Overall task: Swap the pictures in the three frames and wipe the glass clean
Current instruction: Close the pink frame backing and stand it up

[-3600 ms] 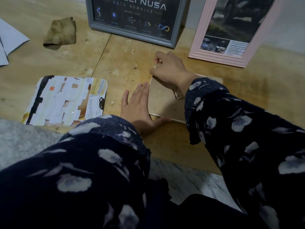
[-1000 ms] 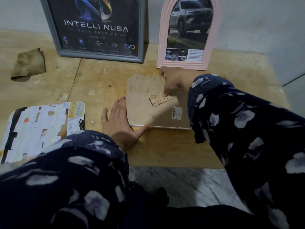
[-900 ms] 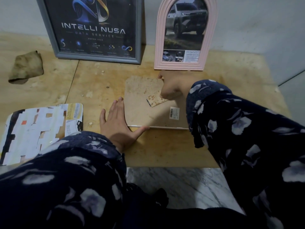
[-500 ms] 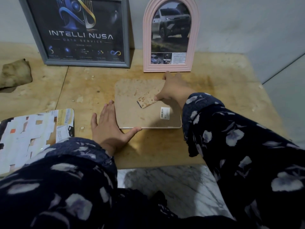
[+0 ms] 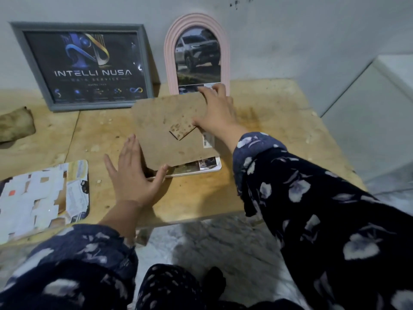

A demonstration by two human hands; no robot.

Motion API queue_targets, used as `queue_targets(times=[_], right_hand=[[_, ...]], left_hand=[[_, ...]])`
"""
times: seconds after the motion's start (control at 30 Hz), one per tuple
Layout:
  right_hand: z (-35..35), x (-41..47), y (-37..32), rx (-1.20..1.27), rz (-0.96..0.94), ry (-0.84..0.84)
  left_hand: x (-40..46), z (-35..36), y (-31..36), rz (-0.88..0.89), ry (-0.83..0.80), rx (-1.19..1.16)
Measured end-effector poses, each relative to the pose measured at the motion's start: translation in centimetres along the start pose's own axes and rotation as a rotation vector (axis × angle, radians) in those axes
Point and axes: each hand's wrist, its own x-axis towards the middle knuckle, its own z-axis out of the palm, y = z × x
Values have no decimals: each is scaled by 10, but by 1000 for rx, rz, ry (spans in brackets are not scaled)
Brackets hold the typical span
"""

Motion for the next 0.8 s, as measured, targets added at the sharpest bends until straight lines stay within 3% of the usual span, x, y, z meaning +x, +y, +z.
queue_targets(times=[0.13, 0.4, 0.67, 0.8], right_hand=[[-44, -7, 33, -20, 109, 2], [-85, -64, 137, -67, 445, -1], [-64, -92, 178, 3, 513, -3], [-41, -99, 188, -100, 534, -134]], left_hand=[[15, 5, 50, 48, -50, -75], [2, 38, 147, 251, -347, -10], [-2, 63, 162, 329, -533, 298], [-4, 67, 165, 331, -582, 351]])
